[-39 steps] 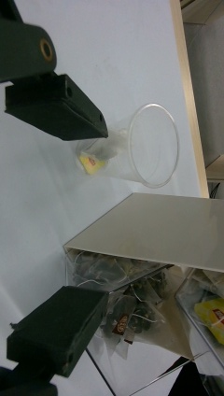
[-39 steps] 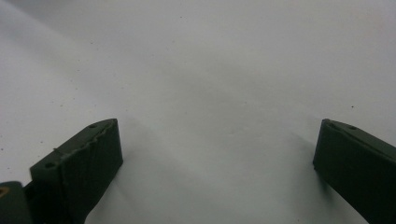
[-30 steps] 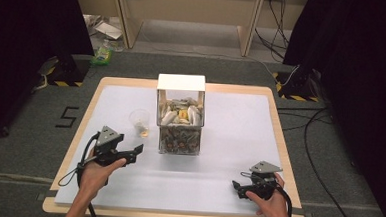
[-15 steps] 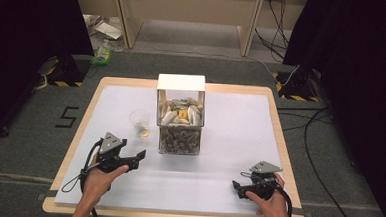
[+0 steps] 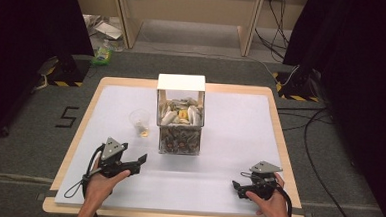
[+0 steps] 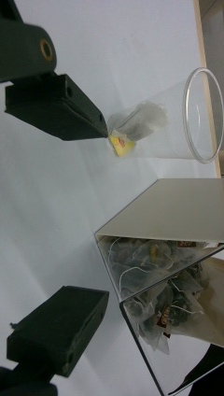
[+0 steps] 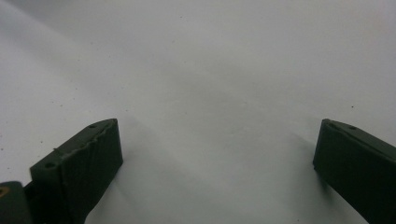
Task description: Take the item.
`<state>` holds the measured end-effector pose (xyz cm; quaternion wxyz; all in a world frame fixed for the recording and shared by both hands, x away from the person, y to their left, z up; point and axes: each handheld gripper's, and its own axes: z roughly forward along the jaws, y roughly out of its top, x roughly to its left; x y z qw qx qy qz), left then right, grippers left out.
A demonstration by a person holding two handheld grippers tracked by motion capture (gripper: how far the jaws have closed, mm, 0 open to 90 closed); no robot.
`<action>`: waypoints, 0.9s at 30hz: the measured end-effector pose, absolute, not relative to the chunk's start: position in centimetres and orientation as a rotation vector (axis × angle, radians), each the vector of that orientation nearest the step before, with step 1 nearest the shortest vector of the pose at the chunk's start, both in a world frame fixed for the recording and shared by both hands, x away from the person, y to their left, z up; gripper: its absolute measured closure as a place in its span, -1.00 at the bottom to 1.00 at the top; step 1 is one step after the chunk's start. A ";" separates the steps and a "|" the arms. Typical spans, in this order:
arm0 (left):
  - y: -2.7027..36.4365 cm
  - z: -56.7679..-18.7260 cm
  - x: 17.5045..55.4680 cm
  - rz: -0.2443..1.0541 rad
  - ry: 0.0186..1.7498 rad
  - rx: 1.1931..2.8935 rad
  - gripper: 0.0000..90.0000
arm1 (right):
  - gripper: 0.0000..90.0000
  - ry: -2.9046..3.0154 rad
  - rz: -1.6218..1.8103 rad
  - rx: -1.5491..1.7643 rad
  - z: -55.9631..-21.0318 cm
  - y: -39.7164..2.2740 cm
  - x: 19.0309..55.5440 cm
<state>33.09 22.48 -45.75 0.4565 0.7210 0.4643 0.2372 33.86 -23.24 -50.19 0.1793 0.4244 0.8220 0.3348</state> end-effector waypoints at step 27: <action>22.0 -48.2 31.7 0.551 1.147 1.797 -0.61 | -0.96 2.323 0.946 1.197 -50.2 -23.3 33.9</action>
